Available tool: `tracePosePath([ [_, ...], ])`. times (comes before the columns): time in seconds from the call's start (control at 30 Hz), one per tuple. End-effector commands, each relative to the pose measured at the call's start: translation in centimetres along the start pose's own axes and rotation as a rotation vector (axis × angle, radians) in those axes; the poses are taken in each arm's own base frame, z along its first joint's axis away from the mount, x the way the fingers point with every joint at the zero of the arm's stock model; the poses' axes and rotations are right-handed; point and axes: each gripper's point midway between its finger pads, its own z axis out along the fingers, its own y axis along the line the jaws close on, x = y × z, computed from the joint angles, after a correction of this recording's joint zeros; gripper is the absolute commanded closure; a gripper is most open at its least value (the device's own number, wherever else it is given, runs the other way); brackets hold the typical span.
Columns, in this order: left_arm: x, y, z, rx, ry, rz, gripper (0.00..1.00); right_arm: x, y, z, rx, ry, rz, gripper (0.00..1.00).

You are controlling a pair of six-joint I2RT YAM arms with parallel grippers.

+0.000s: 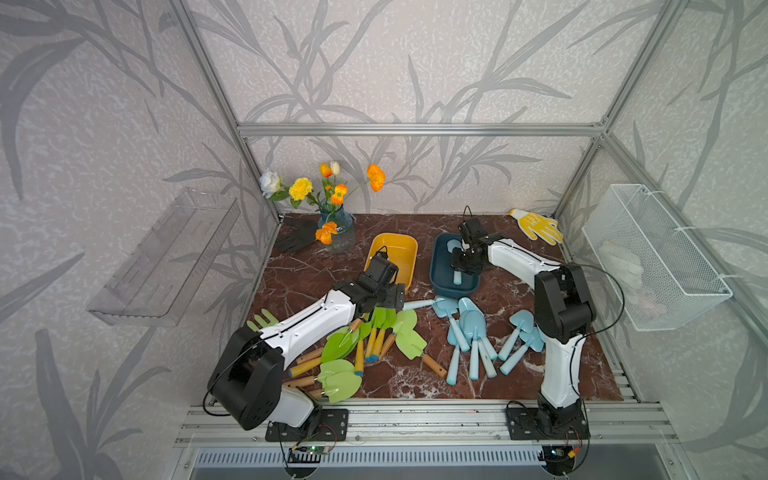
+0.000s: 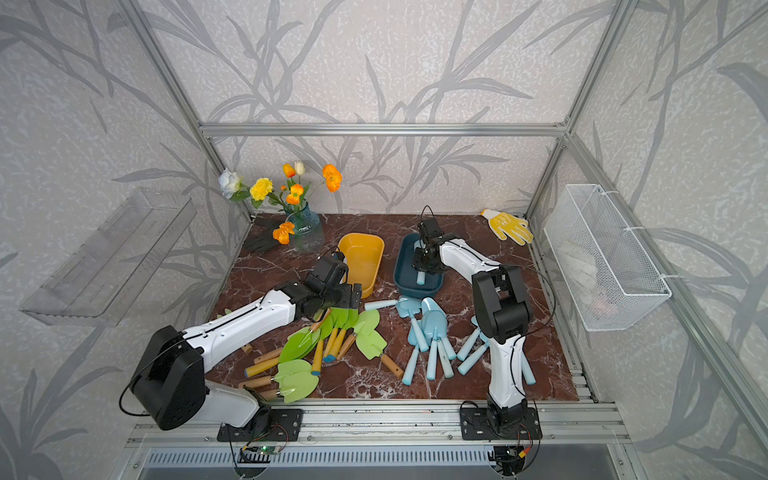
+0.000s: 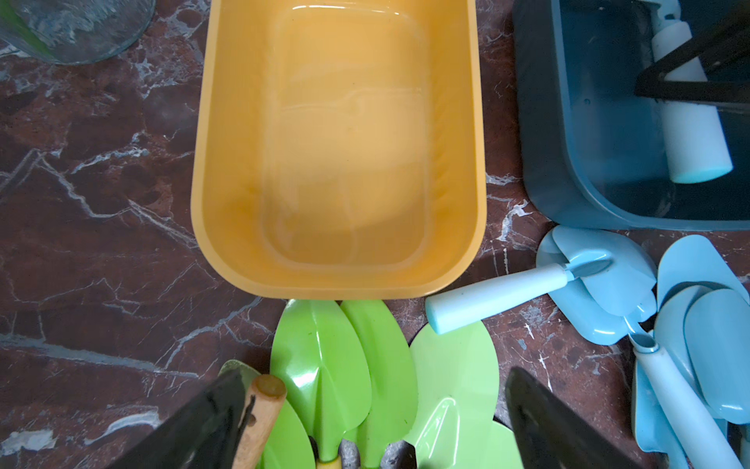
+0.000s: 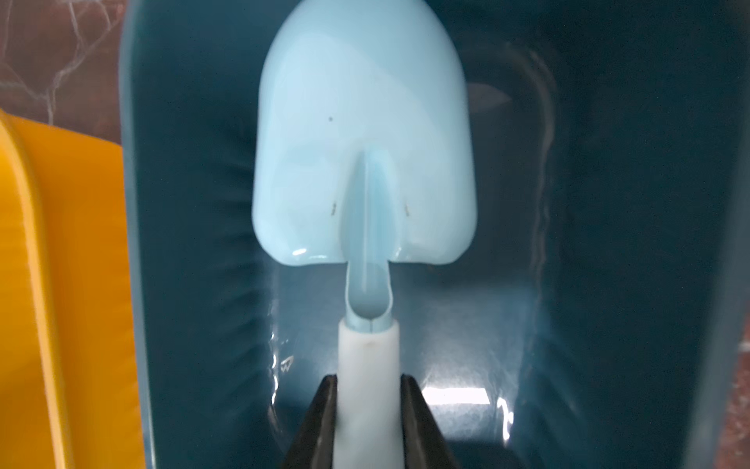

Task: Sort the small shovels by color and place them into the storage box
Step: Place the shovel in the storage box.

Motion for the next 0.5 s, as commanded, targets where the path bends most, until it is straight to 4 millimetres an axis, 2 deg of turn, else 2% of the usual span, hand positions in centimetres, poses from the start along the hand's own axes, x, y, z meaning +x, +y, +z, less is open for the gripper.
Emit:
tracePosePath([
  [0.0, -0.2, -0.5, -0.4, 0.012, 0.009, 0.028, 0.0, -0.5, -1.3, 1.0, 0.036, -0.019, 0.038, 0.95],
  [0.3, 0.3, -0.5, -0.9, 0.004, 0.014, 0.025, 0.0, 0.0, -2.4, 2.0, 0.094, 0.0, 0.041, 0.89],
  [0.47, 0.6, -0.4, -1.2, -0.002, 0.01, 0.019, 0.0, 0.2, -2.9, 1.7, 0.128, 0.015, 0.038, 0.68],
])
